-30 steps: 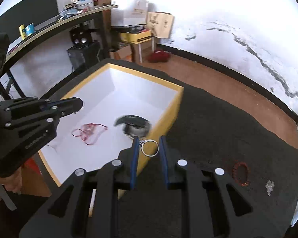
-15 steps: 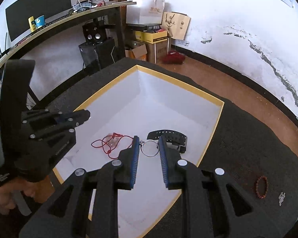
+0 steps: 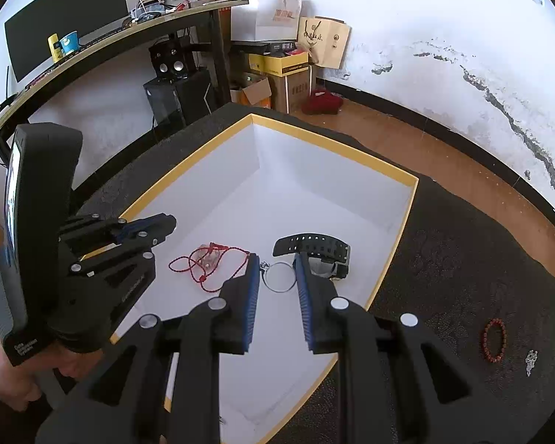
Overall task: Organize jewelry
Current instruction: 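Carry the charm and ring over the white box with both tools, then open the left tool to drop the charm while the right tool holds the ring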
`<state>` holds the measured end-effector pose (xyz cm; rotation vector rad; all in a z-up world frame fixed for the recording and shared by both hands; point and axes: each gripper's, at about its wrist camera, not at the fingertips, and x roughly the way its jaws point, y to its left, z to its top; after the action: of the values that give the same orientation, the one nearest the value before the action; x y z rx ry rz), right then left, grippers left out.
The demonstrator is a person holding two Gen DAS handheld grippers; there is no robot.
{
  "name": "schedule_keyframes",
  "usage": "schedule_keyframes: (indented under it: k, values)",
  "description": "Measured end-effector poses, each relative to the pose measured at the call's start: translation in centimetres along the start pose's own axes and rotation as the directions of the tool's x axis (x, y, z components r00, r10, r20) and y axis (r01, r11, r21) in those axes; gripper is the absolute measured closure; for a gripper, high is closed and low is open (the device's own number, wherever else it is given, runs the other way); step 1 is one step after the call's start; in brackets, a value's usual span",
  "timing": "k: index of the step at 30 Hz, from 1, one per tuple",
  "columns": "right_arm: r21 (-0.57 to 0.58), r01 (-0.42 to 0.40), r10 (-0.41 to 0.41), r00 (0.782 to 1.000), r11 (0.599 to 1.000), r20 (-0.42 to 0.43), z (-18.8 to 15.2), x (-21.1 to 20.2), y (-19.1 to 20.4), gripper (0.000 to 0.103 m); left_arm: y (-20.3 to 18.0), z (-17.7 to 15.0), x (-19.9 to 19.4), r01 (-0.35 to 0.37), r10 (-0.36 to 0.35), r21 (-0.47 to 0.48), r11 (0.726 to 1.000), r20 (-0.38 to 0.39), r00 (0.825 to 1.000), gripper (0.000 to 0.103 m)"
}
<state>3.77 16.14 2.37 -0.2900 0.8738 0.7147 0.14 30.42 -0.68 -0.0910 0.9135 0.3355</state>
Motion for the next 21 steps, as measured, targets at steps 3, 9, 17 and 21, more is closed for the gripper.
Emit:
schedule_keyframes:
  k: [3,9,17,21]
  values:
    - [0.001,0.000,0.000,1.000,1.000,-0.002,0.14,0.10,0.04,0.082,0.00,-0.08,0.04,-0.001,0.001,0.003,1.000,-0.002,1.000,0.098]
    - [0.001,-0.001,0.001,1.000,1.000,-0.001,0.13,0.10,0.08,0.082,-0.07,-0.14,0.22,0.001,0.000,0.004,1.000,-0.005,1.000,0.098]
    - [0.003,0.001,-0.001,1.000,1.000,0.003,0.17,0.09,-0.01,0.082,-0.40,-0.44,0.54,0.001,0.000,0.012,1.000,-0.013,1.000,0.098]
    - [0.003,0.002,-0.002,1.000,1.000,0.005,0.17,0.09,-0.05,0.082,-0.44,-0.35,0.49,-0.001,0.001,0.014,1.000,-0.014,1.000,0.098]
